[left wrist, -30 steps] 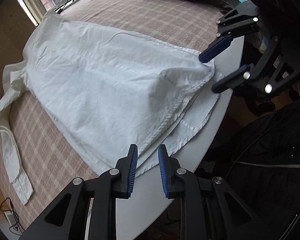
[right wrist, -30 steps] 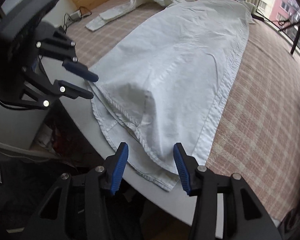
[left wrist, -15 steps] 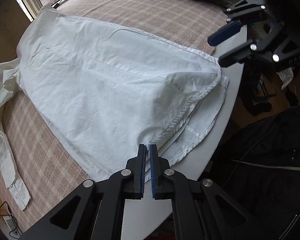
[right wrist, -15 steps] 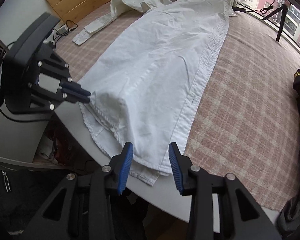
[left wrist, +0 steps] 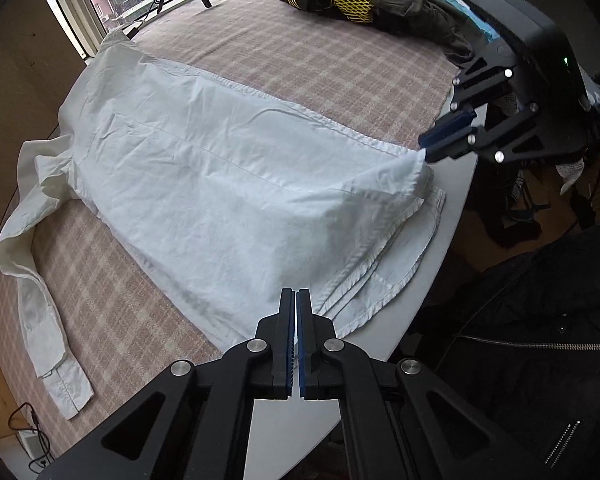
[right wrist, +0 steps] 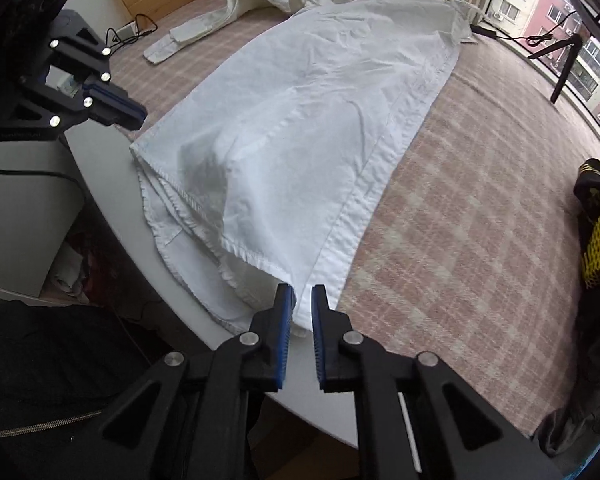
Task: Fold clothes
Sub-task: 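Regrasp the hem layers with both grippers and straighten the folded edge, then open both grippers and pull them back from the shirt hem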
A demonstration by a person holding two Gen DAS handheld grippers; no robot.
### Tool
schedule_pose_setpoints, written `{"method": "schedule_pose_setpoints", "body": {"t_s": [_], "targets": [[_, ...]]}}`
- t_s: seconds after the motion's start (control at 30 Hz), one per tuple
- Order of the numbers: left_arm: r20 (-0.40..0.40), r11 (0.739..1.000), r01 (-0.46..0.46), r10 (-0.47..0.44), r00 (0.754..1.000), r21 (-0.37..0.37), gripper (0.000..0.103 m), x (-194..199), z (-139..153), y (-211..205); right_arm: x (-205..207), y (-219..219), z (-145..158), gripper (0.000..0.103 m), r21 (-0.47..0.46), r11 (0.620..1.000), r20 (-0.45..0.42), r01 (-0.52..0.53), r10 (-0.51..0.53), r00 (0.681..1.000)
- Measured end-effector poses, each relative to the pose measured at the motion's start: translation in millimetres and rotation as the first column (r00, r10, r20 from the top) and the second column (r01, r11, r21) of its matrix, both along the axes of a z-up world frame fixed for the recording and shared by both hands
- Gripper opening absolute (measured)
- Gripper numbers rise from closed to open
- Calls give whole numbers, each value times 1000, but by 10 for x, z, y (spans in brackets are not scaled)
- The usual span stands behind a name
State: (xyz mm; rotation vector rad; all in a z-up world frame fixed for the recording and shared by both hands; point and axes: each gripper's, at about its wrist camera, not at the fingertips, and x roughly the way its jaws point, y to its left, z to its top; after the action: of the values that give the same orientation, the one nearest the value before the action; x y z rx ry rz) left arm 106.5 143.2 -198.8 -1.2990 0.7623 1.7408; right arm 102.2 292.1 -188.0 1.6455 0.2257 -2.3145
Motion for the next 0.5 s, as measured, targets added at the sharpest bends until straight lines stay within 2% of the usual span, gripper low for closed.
{"method": "schedule_pose_setpoints", "body": {"t_s": [0.13, 0.23, 0.33, 0.4, 0.5], "targets": [[18, 1000, -4, 5, 1000, -27, 1, 15, -96, -22, -3, 33, 105, 10, -53, 998, -16, 16, -17, 1000], [-6, 998, 15, -15, 1000, -62, 14, 85, -213, 28, 17, -31, 82, 11, -41, 999, -21, 10, -11, 1000], [-17, 995, -4, 3, 1000, -95, 16, 89, -334, 24, 48, 120, 24, 14, -95, 991, 1, 92, -92, 996], [-21, 996, -25, 23, 1000, -86, 18, 78, -356, -40, 69, 220, -14, 25, -129, 981, 18, 146, -145, 989], [-12, 992, -111, 111, 994, -52, 25, 26, -369, -258, 100, 371, -71, 32, -179, 957, 47, 227, -222, 974]]}}
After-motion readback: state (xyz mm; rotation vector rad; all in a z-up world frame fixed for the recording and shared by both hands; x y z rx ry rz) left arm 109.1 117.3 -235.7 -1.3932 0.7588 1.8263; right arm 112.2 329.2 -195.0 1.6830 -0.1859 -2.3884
